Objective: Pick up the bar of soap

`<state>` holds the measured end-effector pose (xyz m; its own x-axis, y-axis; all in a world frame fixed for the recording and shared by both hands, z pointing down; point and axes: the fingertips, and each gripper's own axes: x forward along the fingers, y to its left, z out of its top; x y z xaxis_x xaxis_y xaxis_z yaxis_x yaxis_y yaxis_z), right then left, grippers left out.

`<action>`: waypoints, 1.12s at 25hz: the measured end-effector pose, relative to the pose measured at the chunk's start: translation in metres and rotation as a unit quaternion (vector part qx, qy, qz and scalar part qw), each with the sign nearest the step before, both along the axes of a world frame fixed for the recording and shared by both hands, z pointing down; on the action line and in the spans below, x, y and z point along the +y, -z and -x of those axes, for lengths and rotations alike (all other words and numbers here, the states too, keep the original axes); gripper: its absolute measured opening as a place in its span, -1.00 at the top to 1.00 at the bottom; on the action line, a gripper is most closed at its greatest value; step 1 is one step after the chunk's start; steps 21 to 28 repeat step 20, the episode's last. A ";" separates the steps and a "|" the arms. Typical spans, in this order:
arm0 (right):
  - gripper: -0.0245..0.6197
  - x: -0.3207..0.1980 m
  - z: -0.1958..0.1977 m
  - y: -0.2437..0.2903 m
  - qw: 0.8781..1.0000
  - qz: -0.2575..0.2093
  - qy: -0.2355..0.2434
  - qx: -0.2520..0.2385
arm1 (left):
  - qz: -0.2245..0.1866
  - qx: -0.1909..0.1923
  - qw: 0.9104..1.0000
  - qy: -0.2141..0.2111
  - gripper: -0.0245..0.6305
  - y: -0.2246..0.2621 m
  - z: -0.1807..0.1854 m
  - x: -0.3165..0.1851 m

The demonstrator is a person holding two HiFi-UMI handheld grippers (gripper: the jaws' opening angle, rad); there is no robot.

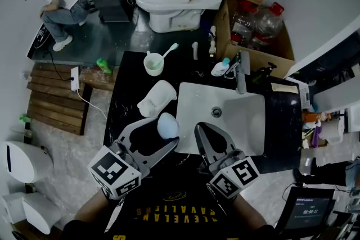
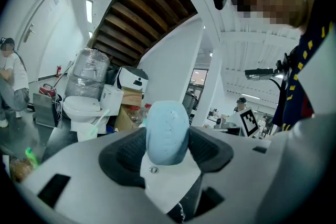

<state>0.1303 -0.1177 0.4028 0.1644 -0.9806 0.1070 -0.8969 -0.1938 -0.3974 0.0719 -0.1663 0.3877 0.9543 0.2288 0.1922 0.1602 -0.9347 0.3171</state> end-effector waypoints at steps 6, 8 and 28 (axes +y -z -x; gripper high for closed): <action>0.87 0.000 0.000 0.000 1.000 0.002 -0.001 -0.002 | -0.002 -0.002 1.000 0.000 0.11 -0.001 0.000 -0.002; 0.87 0.000 0.000 0.000 1.000 0.002 0.000 -0.003 | -0.003 -0.004 1.000 0.000 0.11 -0.001 0.000 -0.002; 0.87 -0.002 -0.005 -0.005 1.000 0.005 0.000 -0.008 | -0.002 -0.007 1.000 -0.004 0.11 -0.006 -0.007 -0.004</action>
